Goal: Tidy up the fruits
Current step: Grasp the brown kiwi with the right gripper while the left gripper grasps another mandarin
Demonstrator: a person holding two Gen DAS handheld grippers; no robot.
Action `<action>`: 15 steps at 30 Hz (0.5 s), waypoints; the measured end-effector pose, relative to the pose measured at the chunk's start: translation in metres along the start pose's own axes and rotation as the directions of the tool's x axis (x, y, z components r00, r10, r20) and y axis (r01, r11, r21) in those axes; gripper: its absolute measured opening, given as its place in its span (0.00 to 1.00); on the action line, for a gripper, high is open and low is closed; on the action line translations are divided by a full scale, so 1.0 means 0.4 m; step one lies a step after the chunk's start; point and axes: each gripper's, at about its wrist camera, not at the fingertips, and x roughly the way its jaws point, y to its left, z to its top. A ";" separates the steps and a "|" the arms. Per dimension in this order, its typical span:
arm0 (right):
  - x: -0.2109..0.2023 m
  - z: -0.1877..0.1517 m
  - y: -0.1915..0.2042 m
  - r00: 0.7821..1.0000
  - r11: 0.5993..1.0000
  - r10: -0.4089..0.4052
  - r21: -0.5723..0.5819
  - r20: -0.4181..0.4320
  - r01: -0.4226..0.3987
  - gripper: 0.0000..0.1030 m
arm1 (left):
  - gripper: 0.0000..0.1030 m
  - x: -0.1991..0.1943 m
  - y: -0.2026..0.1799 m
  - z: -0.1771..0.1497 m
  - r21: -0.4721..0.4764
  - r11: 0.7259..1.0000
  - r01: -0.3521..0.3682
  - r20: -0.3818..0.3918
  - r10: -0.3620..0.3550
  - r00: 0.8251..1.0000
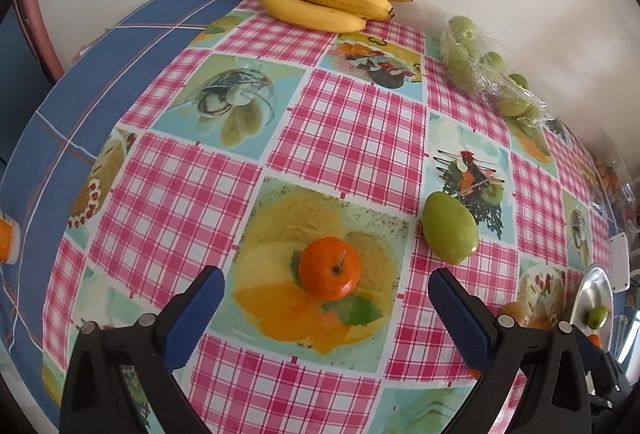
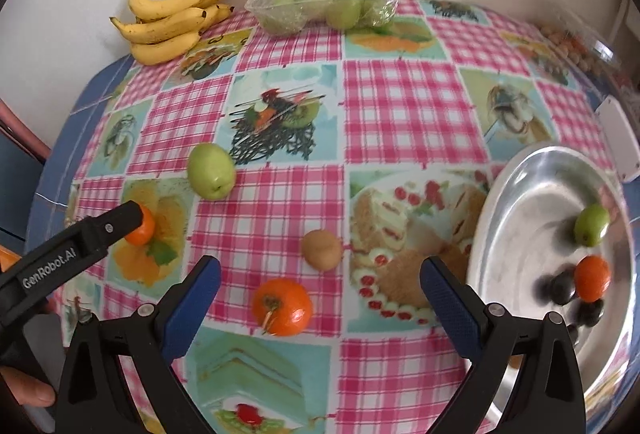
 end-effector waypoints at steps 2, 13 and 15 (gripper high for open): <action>0.005 0.006 -0.003 1.000 1.000 -0.010 -0.001 0.003 0.010 0.96 | 1.00 -0.002 -0.003 0.004 0.006 1.000 0.004 0.014 -0.004 1.000; 0.067 0.016 -0.001 0.998 1.000 0.001 -0.008 -0.058 -0.002 0.51 | 0.89 0.036 0.018 0.024 -0.024 1.000 0.002 -0.018 -0.002 1.000; 0.073 0.018 0.000 0.998 1.000 0.004 -0.008 -0.060 -0.004 0.47 | 0.85 0.044 0.020 0.023 -0.031 1.000 0.004 -0.031 -0.005 1.000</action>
